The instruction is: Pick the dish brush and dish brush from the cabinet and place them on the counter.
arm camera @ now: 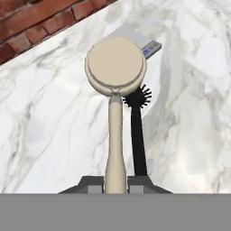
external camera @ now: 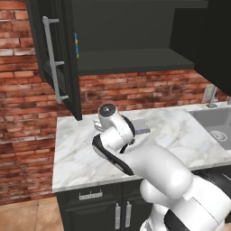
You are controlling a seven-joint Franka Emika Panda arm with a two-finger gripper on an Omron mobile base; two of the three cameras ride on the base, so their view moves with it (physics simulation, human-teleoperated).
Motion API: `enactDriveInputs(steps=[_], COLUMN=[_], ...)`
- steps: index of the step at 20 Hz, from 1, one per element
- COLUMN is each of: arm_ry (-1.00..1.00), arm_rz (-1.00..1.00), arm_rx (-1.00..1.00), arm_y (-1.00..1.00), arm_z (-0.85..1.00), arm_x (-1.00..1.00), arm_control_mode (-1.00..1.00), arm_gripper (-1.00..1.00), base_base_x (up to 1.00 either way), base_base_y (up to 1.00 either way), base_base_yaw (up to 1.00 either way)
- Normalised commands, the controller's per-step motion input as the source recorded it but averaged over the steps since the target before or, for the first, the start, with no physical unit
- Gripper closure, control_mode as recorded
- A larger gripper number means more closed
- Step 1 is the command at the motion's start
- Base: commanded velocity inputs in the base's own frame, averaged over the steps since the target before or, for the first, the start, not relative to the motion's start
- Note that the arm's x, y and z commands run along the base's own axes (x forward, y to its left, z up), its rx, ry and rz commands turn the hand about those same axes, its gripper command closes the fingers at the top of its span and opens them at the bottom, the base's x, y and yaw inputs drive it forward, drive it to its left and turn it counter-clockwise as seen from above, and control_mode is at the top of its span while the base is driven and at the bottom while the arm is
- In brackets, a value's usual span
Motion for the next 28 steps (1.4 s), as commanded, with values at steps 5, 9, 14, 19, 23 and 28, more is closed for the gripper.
enactDriveInputs(steps=[5,9,14,19,23,28], arm_ry=[0.03,0.02,0.02,0.08,0.05,0.02], arm_rz=[0.0,0.0,0.0,0.0,0.0,0.0], arm_rx=[0.01,0.02,0.02,0.0,0.0,0.0], arm_y=[0.0,0.0,0.05,0.01,0.0,0.01], arm_z=[-0.42,-0.34,-0.36,-0.48,-0.36,-0.16], arm_x=[0.15,0.15,0.1,0.15,0.14,0.15], arm_control_mode=[-1.0,-1.0,-1.0,-1.0,-1.0,-1.0], arm_gripper=[1.0,1.0,1.0,1.0,1.0,1.0], base_base_x=[0.0,0.0,0.0,0.0,0.0,0.0], base_base_y=[0.0,0.0,0.0,0.0,0.0,0.0], base_base_yaw=[0.0,0.0,0.0,0.0,0.0,0.0])
